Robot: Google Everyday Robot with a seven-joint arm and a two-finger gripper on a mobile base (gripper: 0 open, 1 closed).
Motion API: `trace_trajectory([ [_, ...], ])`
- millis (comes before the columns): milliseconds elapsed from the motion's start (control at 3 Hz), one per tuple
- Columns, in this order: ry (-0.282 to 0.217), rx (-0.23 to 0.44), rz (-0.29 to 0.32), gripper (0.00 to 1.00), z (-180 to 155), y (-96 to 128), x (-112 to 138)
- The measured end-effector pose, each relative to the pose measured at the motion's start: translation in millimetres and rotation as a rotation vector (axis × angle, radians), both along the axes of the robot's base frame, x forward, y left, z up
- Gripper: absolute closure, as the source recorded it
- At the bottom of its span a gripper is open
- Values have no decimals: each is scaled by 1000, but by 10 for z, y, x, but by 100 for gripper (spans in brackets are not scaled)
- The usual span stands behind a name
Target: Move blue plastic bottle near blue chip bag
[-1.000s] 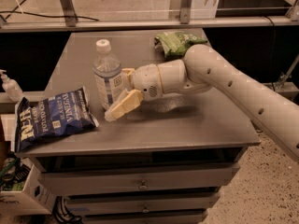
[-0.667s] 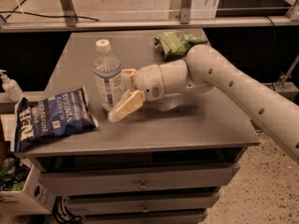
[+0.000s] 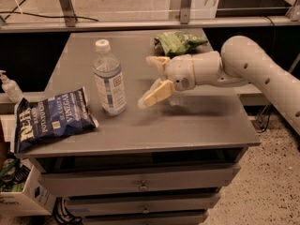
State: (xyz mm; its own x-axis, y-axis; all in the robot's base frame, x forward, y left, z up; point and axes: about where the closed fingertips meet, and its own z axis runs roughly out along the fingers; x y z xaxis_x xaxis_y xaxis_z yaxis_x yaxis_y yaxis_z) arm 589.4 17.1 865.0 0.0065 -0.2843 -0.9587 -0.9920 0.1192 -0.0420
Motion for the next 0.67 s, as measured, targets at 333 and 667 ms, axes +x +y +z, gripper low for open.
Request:
trace_trajectory([
  [333,-27,45,-141,0,110,-442,235],
  [667,-31,50,-161,0,124,-487,270],
])
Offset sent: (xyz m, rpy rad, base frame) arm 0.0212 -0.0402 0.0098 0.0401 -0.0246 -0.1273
